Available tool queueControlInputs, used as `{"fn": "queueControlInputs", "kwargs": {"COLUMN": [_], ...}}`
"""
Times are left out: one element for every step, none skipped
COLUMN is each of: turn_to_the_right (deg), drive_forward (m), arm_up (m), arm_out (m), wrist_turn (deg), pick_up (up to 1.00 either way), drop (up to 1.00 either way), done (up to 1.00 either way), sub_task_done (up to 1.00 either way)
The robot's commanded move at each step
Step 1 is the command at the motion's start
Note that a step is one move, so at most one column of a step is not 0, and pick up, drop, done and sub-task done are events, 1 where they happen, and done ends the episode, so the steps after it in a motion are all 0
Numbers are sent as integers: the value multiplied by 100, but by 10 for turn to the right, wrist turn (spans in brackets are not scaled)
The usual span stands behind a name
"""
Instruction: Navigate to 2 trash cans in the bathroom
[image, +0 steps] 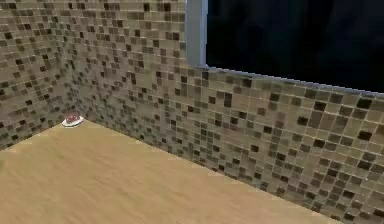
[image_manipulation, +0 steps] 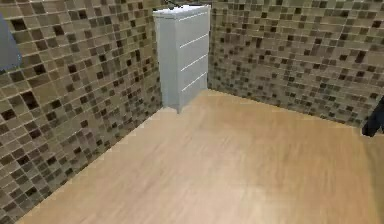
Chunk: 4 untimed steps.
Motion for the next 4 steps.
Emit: {"fn": "queueControlInputs", "kwargs": {"turn_to_the_right": [-450,-300,0,0], "drive_forward": [0,0,100,80], "arm_up": [0,0,0,0], "arm_out": [0,0,0,0], "wrist_turn": [0,0,0,0], "pick_up": [0,0,0,0], "drop": [0,0,0,0], "done": [0,0,0,0], "sub_task_done": [0,0,0,0]}}
